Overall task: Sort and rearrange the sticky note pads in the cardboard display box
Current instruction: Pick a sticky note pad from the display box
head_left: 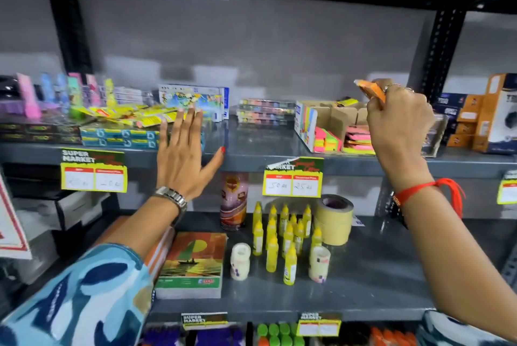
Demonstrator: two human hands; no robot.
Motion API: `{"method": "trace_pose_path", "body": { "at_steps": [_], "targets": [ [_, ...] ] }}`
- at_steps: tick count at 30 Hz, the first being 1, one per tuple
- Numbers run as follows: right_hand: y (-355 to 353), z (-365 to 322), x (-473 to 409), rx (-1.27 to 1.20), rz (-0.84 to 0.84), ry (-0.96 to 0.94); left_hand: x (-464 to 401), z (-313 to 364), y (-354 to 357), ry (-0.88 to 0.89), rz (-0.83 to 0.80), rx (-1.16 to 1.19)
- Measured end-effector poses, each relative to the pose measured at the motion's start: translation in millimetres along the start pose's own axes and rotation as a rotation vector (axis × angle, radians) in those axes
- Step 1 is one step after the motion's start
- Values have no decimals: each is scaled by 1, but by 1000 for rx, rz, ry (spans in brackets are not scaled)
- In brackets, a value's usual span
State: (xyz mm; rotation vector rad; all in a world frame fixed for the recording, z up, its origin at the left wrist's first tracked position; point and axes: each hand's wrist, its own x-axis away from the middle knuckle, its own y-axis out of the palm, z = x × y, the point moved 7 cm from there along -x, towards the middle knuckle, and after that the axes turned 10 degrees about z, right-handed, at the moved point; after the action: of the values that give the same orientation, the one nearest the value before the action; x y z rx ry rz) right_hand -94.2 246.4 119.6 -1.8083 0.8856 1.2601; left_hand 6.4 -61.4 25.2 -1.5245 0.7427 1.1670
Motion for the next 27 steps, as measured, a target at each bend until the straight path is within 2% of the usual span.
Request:
{"method": "trace_pose_path", "body": {
  "at_steps": [3, 5, 6, 9, 11, 16, 22, 27],
  "targets": [
    [-9, -49, 0, -176, 166, -144, 1, -5, -2, -19, 34, 9],
    [-3, -86, 6, -268, 148, -264, 3, -8, -1, -30, 44, 0],
    [7, -102, 8, -277, 71, -292, 4, -9, -1, -27, 50, -9],
    [55, -141, 20, -163, -315, -335, 6, -10, 0, -5, 76, -16],
    [78, -161, 32, -135, -477, -388, 6, -11, 1, 7, 97, -15],
    [115, -184, 55, -98, -636, -482, 7, -11, 3, 27, 157, 11],
    [136, -187, 68, -265, -938, -357, 8, -12, 3, 31, 238, 23],
    [140, -173, 69, -316, -943, -306, 15, -10, 3, 41, 283, -4]
  ]
}}
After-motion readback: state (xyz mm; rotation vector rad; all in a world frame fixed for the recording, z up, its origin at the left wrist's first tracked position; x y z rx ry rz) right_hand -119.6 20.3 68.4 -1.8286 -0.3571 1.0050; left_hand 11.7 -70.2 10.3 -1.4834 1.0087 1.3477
